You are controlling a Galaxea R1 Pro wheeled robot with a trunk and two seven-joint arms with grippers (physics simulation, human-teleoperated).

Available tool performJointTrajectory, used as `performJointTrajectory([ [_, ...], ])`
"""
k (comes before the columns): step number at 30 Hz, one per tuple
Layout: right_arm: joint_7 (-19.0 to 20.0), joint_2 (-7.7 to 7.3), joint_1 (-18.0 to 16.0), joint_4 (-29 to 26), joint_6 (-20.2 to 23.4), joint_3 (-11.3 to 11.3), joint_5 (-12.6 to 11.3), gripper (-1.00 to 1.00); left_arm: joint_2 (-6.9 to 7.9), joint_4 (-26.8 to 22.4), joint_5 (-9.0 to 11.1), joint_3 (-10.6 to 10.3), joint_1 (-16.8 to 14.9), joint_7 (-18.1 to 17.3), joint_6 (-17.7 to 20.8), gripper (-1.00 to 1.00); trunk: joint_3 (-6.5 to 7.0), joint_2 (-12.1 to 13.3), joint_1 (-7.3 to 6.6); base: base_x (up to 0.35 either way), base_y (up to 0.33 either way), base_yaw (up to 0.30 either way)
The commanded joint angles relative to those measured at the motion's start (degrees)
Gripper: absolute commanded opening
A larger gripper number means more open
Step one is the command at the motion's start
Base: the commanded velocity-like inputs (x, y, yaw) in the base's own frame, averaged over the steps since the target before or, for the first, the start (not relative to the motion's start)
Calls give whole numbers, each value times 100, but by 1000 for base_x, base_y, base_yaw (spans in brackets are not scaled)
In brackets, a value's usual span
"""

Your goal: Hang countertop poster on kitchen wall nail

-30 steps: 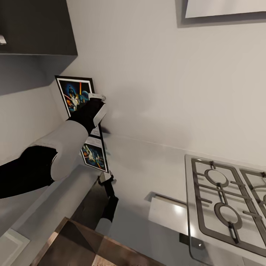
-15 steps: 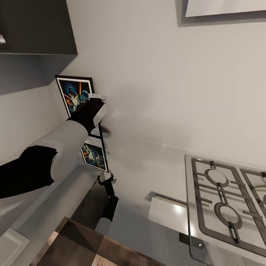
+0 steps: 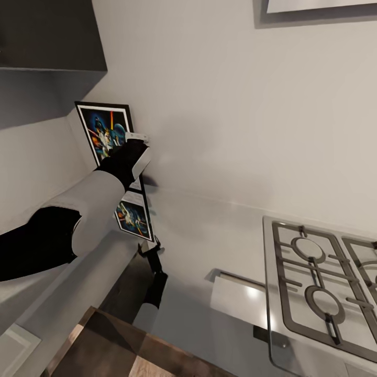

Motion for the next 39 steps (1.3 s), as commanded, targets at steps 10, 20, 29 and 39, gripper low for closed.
performJointTrajectory([
  [10, -60, -5, 3, -9, 9, 47, 46, 100, 25, 3, 53, -48, -3, 30, 32, 100, -16, -3, 0, 0, 0, 0],
  [20, -60, -5, 3, -9, 10, 46, 47, 100, 40, 3, 53, -48, -3, 28, 32, 100, -16, -3, 0, 115, 0, 0],
  [29, -60, -5, 2, -9, 9, 46, 47, 100, 41, 3, 53, -48, -3, 28, 30, 100, -16, -3, 0, 61, 0, 0],
  [39, -59, -5, 2, -9, 11, 50, 47, 100, 41, -2, 53, -48, -3, 28, 32, 100, -16, -3, 0, 69, 0, 0],
])
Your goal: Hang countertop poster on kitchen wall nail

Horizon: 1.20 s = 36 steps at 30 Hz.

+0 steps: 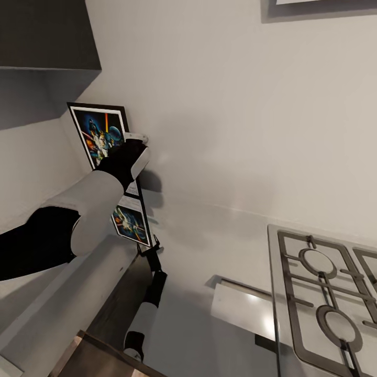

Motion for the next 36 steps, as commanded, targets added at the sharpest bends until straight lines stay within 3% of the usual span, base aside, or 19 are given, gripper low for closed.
performJointTrajectory([
  [1, -59, -5, 2, -9, 19, 37, 39, 100, 4, -7, 54, -48, -3, 37, 32, 100, -5, -3, 1, 10, 0, 0],
  [10, -56, -3, 4, 1, 26, 59, 46, 100, 4, -9, 54, -48, -3, 37, 31, 100, -5, -3, 1, 3, 0, 0],
  [14, -56, 3, 4, 275, 25, 55, 47, 100, 4, -9, 54, -48, -3, 42, 32, 100, -15, -3, 1, 0, 0, 0],
  [36, -42, -5, 2, 406, 24, 48, 30, 100, -3, -5, 45, -96, -3, 46, 82, 100, -203, -3, 1, 0, 0, 0],
])
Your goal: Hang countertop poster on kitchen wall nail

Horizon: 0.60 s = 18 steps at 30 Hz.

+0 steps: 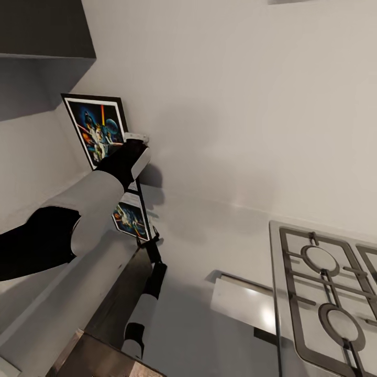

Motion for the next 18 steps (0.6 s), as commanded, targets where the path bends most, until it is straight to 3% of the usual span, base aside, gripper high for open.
performJointTrajectory([
  [1, -59, -4, 3, -8, 18, 39, 38, 100, 3, -9, 52, -53, -3, 37, 49, 100, -14, -3, 0, 0, 0, 0],
  [7, -59, -4, 4, -6, 18, 38, 38, 100, 2, -3, 52, -69, -199, 29, 464, 100, -68, -3, 0, 0, 0, 0],
  [9, -59, -4, 3, -8, 18, 39, 38, 100, 2, 37, 52, -71, -514, 31, 548, 100, -86, -3, 0, 0, 0, 0],
  [18, -59, -4, 3, -4, 18, 34, 38, 100, 10, -32, 44, -71, -591, 53, 539, 100, -168, -3, 0, 0, 0, 0],
])
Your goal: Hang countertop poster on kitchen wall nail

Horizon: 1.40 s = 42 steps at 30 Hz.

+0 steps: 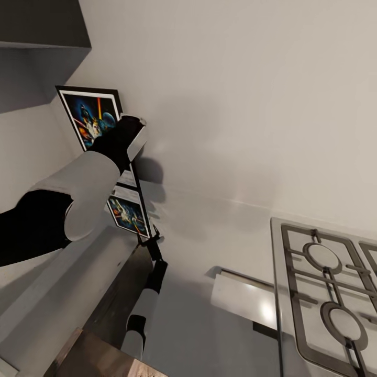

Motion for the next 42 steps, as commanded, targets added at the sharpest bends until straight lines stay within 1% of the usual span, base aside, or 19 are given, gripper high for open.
performJointTrajectory([
  [1, -60, -4, 3, -10, 18, 38, 38, 100, 1, -13, 51, -47, -4, 39, 30, 100, -14, -3, 0, 0, 0, 0],
  [7, -60, -4, 3, -10, 18, 39, 38, 100, 2, -156, 51, -47, -5, 45, 30, 100, -68, -3, 0, 0, 0, 0],
  [13, -60, -4, 4, -9, 18, 40, 38, 100, 3, -194, 50, -47, -5, 46, 30, 100, -122, -3, 0, 0, 0, 0],
  [30, -60, -4, 3, 40, 13, 38, 38, 100, 11, -574, 42, -40, -5, 64, 38, 100, -277, -3, 0, 0, 0, 0],
  [32, -60, -4, 4, 53, 11, 37, 38, 100, 12, -586, 42, -39, -5, 198, 38, 100, -295, -3, 0, 0, 0, 0],
  [35, -60, -4, 3, 59, 10, 37, 38, 100, 12, -586, 46, -39, -5, 564, 38, 100, -322, -3, 0, 0, 0, 0],
  [37, -60, -4, 5, 60, 10, 38, 38, 100, 12, -584, 48, -39, -5, 671, 38, 100, -340, -3, 0, 0, 0, 0],
  [42, -60, -4, 3, 61, 10, 37, 38, 100, 12, -585, 50, -39, -5, 755, 38, 100, -385, -3, 0, 0, 0, 0],
])
